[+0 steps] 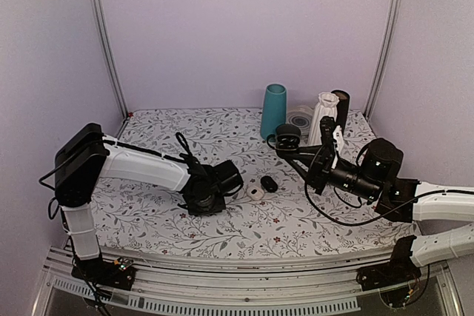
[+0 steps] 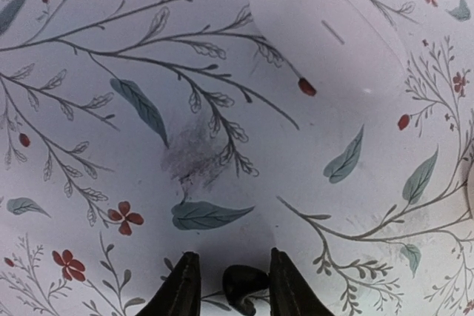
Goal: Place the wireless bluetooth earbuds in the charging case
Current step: Pick up the right earbud from the center of the board.
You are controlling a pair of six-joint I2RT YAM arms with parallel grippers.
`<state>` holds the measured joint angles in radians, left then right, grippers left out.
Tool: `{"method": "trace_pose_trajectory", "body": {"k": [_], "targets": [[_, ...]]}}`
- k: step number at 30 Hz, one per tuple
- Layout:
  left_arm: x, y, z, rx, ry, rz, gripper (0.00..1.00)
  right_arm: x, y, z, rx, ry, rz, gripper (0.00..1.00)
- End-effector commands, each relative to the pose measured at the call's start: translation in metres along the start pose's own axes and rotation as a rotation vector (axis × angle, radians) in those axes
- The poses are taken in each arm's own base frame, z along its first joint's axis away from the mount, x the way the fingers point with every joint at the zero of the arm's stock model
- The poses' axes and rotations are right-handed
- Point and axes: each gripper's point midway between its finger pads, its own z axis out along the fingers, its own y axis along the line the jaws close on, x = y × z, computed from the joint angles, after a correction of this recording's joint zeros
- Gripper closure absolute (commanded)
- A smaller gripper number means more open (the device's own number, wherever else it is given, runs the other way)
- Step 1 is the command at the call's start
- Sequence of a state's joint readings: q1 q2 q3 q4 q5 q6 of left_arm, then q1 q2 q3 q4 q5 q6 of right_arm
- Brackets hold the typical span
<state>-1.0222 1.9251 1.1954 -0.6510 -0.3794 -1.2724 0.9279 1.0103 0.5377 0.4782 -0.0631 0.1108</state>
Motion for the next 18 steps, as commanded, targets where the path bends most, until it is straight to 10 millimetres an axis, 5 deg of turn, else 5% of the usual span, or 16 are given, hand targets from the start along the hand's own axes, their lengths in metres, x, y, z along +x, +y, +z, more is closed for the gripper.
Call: {"method": "trace_pose_trajectory", "body": {"k": [1, 12, 18], "targets": [[0.001, 0.001, 0.004, -0.029, -0.015, 0.014, 0.68, 0.001, 0.001, -0.004, -0.013, -0.004, -0.007, 0.97], [0.001, -0.001, 0.004, -0.027, -0.015, 0.025, 0.78, 0.004, 0.002, -0.004, -0.016, 0.005, 0.002, 0.97], [-0.003, 0.002, 0.005, -0.036, -0.03, 0.034, 0.91, 0.012, 0.002, -0.002, -0.02, 0.028, 0.016, 0.97]]}}
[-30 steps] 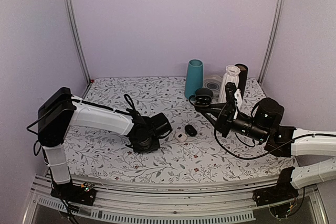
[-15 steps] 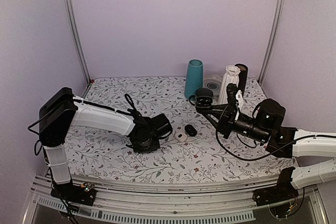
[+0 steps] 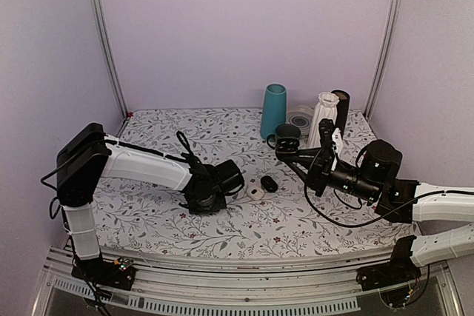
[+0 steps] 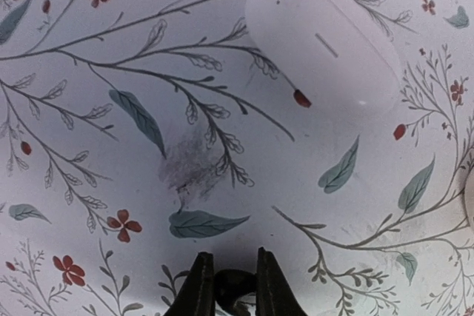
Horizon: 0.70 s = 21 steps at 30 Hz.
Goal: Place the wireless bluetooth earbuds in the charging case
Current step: Pick up the right earbud from the center of the board.
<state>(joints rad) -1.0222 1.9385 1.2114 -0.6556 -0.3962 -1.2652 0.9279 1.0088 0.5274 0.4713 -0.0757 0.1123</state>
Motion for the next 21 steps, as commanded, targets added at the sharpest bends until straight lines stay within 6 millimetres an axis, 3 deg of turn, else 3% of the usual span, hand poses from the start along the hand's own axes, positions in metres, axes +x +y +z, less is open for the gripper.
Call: {"method": "trace_pose_trajectory", "body": {"k": [1, 4, 11, 16, 21], "targets": [[-0.002, 0.004, 0.002, -0.026, -0.023, 0.028, 0.93, 0.008, 0.0, 0.0, -0.009, 0.015, 0.017, 0.97], [-0.012, 0.003, -0.008, -0.011, -0.062, 0.032, 0.99, 0.012, -0.001, 0.003, -0.007, 0.027, 0.024, 0.97], [-0.054, -0.009, -0.056, 0.099, -0.218, 0.066, 1.0, 0.02, 0.004, 0.019, -0.043, 0.044, 0.057, 0.97], [-0.091, -0.015, -0.109, 0.21, -0.37, 0.087, 1.0, 0.021, 0.01, 0.038, -0.088, 0.052, 0.083, 0.97], [-0.124, -0.02, -0.174, 0.362, -0.535, 0.114, 1.0, 0.016, 0.016, 0.059, -0.133, 0.048, 0.103, 0.97]]}}
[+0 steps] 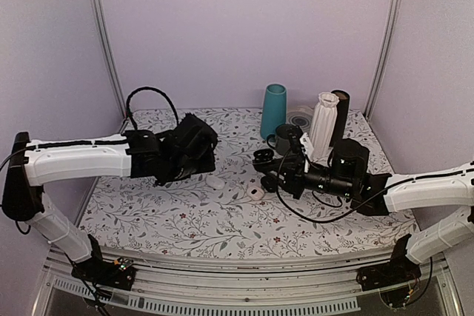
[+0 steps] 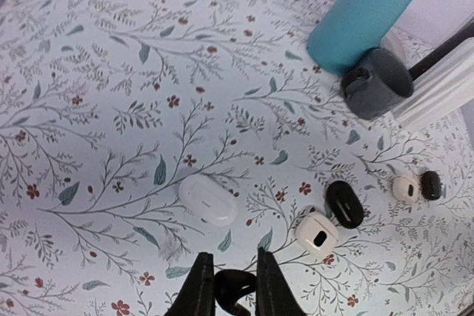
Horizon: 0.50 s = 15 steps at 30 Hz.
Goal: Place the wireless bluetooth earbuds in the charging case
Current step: Pick up the right earbud from the center of the board, then insert the right earbud into the right side groove of the charging case.
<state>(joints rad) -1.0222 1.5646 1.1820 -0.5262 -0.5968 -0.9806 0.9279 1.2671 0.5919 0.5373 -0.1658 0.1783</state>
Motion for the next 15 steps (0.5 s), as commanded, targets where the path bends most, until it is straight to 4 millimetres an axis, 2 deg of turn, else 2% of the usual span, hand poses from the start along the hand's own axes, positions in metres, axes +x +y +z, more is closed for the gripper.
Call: {"method": "trace_pose_trajectory", "body": {"k": [1, 9, 15], "targets": [[-0.051, -0.018, -0.041, 0.136, -0.193, 0.072, 1.0, -0.035, 0.014, 0.017, -0.082, -0.089, 0.017, 0.97], [-0.103, -0.057, -0.119, 0.473, -0.425, 0.211, 0.98, -0.049, 0.039, 0.039, -0.245, -0.102, 0.043, 0.97], [-0.119, -0.08, -0.168, 0.665, -0.539, 0.296, 0.99, -0.059, 0.063, 0.049, -0.399, -0.102, 0.061, 0.97]]}}
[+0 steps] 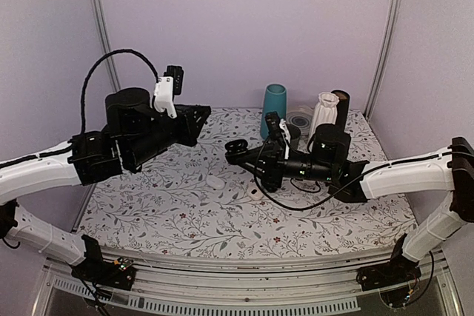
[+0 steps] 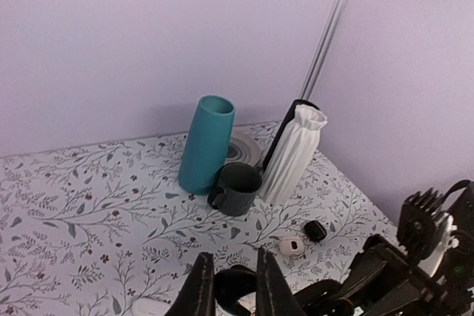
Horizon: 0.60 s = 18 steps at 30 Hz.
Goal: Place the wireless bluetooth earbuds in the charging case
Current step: Insert the right earbud into the right side groove of the charging case.
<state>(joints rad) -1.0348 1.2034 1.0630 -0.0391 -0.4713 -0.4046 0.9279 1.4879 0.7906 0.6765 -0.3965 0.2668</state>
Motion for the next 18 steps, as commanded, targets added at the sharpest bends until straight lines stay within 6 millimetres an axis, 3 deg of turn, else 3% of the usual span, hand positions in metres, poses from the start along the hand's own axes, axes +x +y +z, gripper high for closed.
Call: {"method": "trace_pose_trajectory", "body": {"k": [1, 9, 18], "targets": [[-0.033, -0.044, -0.02, 0.219, -0.129, 0.103, 0.99, -0.025, 0.027, 0.012, -0.168, -0.046, 0.01, 0.97], [-0.037, -0.079, -0.038, 0.395, -0.18, 0.195, 0.99, -0.046, 0.032, 0.027, -0.215, -0.06, 0.064, 0.97], [-0.019, -0.103, -0.033, 0.454, -0.152, 0.3, 1.0, -0.069, 0.054, 0.034, -0.29, -0.076, 0.103, 0.97]]}}
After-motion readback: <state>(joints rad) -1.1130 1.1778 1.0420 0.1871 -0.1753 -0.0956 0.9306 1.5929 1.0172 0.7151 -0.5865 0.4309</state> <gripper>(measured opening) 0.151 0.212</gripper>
